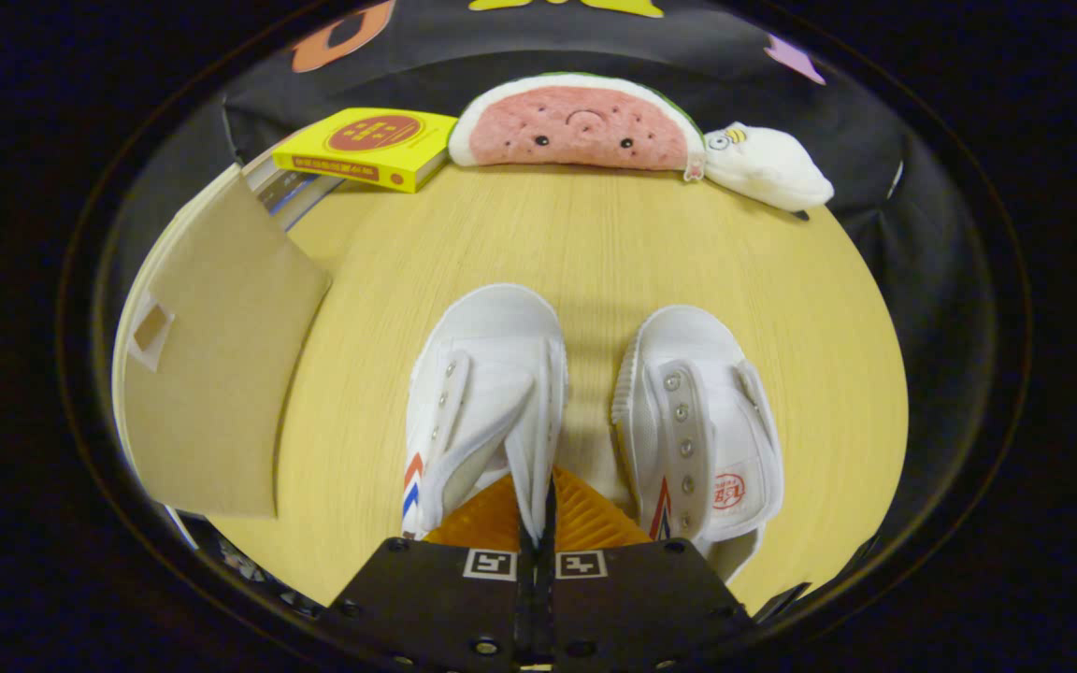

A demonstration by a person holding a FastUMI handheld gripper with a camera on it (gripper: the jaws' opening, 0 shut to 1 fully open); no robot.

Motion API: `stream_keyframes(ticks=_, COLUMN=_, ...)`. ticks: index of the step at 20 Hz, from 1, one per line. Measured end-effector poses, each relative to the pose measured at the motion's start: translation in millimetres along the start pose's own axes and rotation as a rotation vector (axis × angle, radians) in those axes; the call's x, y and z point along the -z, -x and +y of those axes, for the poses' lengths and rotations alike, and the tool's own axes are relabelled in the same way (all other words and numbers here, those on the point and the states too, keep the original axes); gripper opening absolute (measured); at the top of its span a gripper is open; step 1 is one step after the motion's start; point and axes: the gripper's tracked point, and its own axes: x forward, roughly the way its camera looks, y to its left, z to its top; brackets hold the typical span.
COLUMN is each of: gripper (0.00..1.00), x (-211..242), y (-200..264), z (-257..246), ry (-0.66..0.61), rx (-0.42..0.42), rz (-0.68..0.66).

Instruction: Open the storage box then place both shoes into the box .Put the left shoe in first, then the right shoe, with the right side of both shoes facing outward in a uniform manner.

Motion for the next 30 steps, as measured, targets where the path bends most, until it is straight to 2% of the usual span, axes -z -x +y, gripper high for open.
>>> stream_keyframes(ticks=6, gripper=0.0, x=16.3, y=19.9, z=5.0, ry=-0.197, rx=-0.158, rz=0.066)
stream_keyframes(ticks=11, gripper=0.0, x=-1.9, y=81.3, z=15.2, ry=-0.261, rx=-0.182, rz=-0.02)
stream_keyframes(ticks=14, gripper=0.0, x=-18.3, y=127.6, z=38.2, ry=-0.295, rx=-0.204, rz=-0.069)
stream_keyframes(ticks=17, gripper=0.0, x=-33.6, y=168.4, z=72.0, ry=-0.274, rx=-0.209, rz=-0.116)
stream_keyframes(ticks=22, gripper=0.0, x=-43.5, y=205.8, z=156.1, ry=-0.196, rx=-0.244, rz=-0.135)
stream_keyframes(ticks=26, gripper=0.0, x=-38.8, y=210.8, z=225.8, ry=-0.108, rx=-0.259, rz=-0.123)
stream_keyframes(ticks=30, gripper=0.0, x=-36.2, y=183.7, z=281.7, ry=-0.11, rx=-0.249, rz=-0.078)
